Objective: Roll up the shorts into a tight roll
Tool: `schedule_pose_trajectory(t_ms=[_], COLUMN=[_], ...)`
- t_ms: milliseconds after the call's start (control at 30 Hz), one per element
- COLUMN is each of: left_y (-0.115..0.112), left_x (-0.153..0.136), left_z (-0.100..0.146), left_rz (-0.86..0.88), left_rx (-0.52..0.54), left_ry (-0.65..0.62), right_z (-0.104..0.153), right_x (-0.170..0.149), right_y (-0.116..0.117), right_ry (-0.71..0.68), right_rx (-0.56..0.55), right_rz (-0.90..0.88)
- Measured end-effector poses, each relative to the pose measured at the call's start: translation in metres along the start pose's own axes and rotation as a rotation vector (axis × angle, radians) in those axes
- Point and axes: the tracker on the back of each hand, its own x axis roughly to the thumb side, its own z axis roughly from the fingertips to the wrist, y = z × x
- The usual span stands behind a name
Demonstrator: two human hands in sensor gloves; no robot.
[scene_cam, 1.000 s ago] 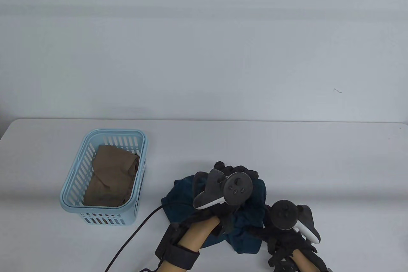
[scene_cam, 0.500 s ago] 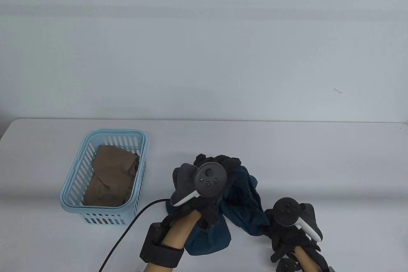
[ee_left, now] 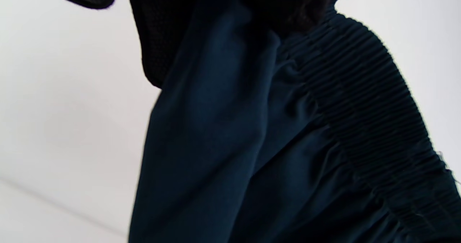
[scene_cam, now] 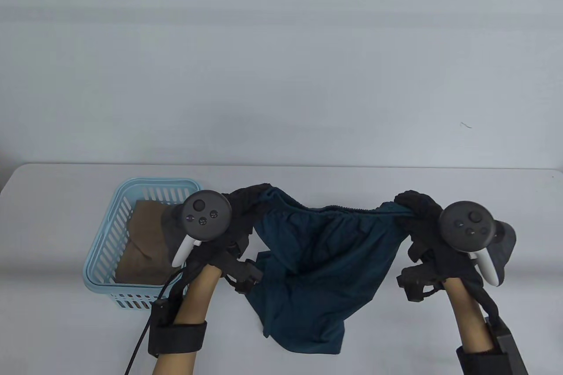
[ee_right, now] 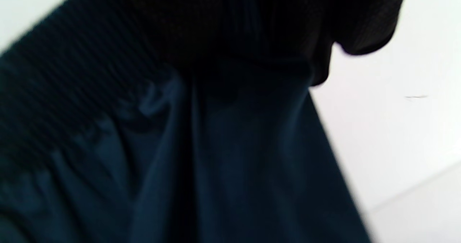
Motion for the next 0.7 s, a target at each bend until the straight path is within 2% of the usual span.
schedule_pose_trajectory(t_ms=[200, 300, 533, 700], left_y=[0.045, 0.057, 0.079, 0.099], left_x=[0.024, 0.035, 0.065, 0.083], left_z=[0.004, 0.012, 0.036, 0.045], left_rz=[0.051, 0.038, 0.094, 0.223], left_rx=[-0.030, -0.065, -0.158, -0.207], left_ry=[-0.097, -0.151, -0.277, -0.352], right_z=[0.002, 0.008, 0.027, 0.031], right_x=[0.016, 0.020, 0.035, 0.049], right_y=[-0.047, -0.064, -0.104, -0.131], right_ry=[-0.112, -0.173, -0.281, -0.391], right_rx=[0.110, 0.210, 0.384, 0.501], right_rz=[-0.114, -0.186, -0.220, -0.351])
